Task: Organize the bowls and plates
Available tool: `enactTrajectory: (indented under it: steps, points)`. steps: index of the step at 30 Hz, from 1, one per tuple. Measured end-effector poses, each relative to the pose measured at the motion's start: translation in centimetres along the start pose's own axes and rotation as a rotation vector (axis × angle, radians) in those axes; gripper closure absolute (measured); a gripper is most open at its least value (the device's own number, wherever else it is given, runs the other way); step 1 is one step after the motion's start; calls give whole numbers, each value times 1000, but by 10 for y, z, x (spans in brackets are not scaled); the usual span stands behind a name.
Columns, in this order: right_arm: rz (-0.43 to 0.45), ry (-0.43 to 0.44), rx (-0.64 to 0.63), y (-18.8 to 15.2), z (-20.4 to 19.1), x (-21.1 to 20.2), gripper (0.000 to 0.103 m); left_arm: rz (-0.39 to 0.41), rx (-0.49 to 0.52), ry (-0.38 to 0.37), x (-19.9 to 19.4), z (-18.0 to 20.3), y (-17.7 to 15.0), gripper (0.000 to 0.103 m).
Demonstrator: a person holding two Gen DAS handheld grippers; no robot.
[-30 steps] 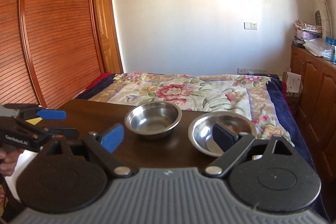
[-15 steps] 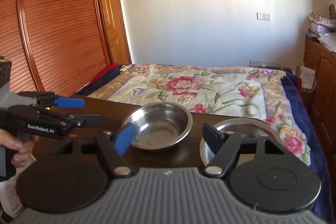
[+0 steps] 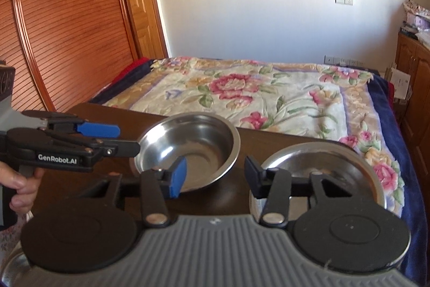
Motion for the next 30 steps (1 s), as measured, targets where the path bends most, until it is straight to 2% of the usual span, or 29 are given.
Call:
enactTrajectory:
  steps: [12, 15, 16, 21, 26, 30]
  points:
    - [-65, 52, 11, -6, -5, 14, 55, -24, -5, -15, 12, 1, -2, 51]
    - [-84, 65, 15, -6, -4, 18, 55, -32, 2, -23, 13, 3, -3, 62]
    - [-89, 69, 19, -7, -3, 20, 55, -37, 6, -24, 14, 3, -3, 70]
    - [-119, 93, 53, -11, -1, 24, 55, -50, 3, -25, 16, 2, -5, 74]
    - [-129, 108, 62, -12, -7, 23, 70, -58, -5, -10, 13, -1, -6, 75]
    - [-126, 105, 67, -12, -7, 21, 77, -52, -3, -1, 6, 0, -4, 79]
Point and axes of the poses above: each gripper's, at about its wrist camera, not at the fingertips, and x roughly the way its jaws point, z to its right, y to its top, the point moved 10 cm from there along x, roughly the way its jaws point, and after that the axes turned 1 degree about -z, right-handed, at the moved point
